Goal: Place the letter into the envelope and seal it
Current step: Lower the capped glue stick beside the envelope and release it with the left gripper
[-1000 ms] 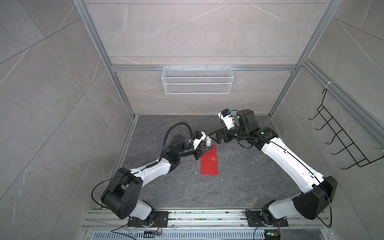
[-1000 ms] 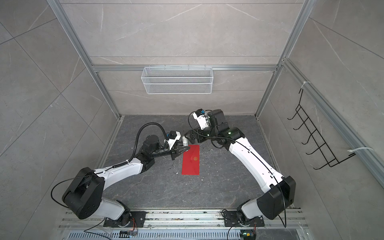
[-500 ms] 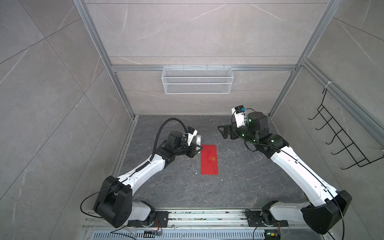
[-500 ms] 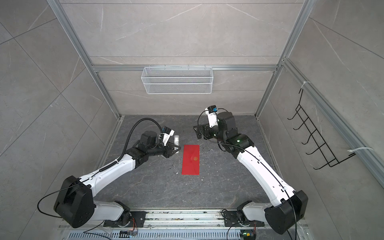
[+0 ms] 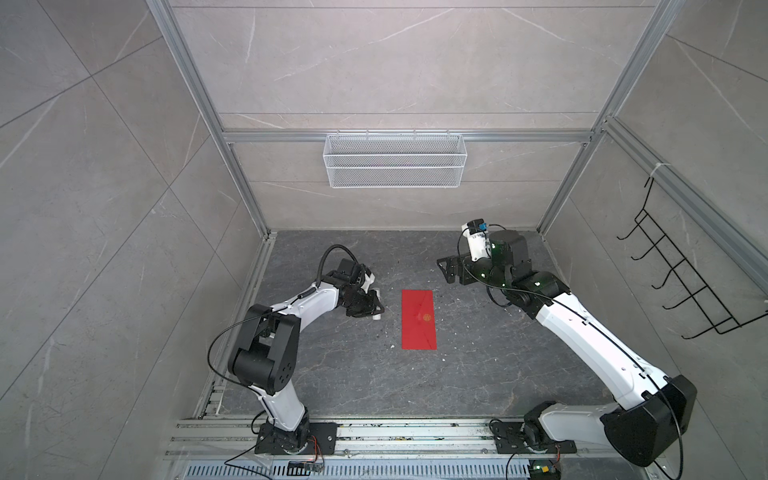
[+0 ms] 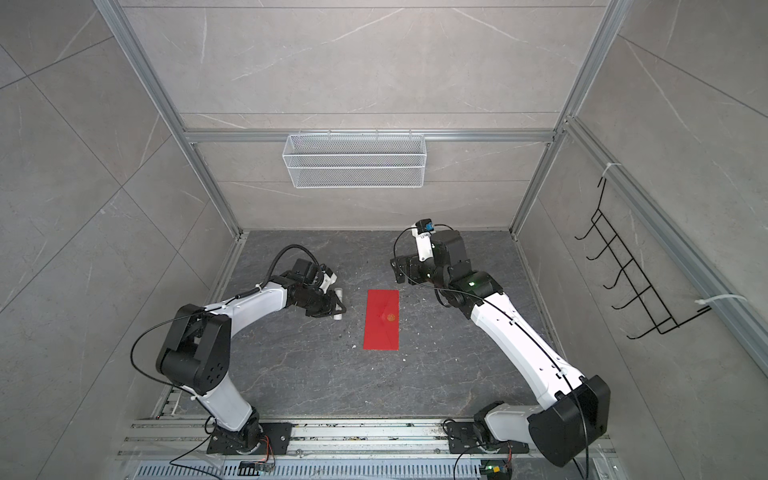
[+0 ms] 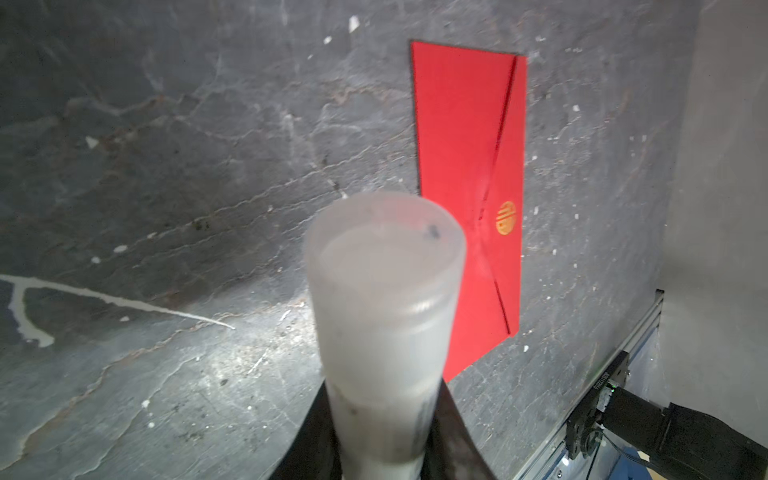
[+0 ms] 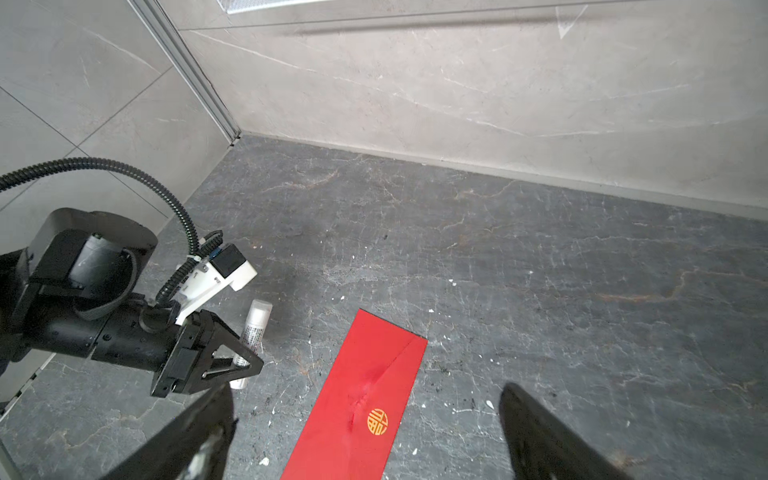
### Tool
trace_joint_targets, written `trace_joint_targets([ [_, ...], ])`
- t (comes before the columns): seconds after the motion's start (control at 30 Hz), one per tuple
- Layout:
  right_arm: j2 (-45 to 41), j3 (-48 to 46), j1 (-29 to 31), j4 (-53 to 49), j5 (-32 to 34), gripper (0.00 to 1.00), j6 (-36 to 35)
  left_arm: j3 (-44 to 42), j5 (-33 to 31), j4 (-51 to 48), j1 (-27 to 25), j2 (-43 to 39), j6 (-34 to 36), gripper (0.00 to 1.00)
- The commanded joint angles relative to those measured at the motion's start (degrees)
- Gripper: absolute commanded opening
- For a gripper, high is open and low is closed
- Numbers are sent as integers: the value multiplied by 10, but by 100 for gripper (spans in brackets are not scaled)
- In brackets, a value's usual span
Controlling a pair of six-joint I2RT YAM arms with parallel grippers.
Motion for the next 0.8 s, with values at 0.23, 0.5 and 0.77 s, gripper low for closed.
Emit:
trace_joint_targets([
  [0.23,-15,-26,-14,1,11,99,-13,60,-40,-80,12,65,23,4],
  [0.5,-15,-36,-25,5,3,99,-17,66,-54,-87,13,82,21,24],
  [0.77,-19,-48,-34,6,-1,99,-18,58,-53,-75,13,87,11,35],
])
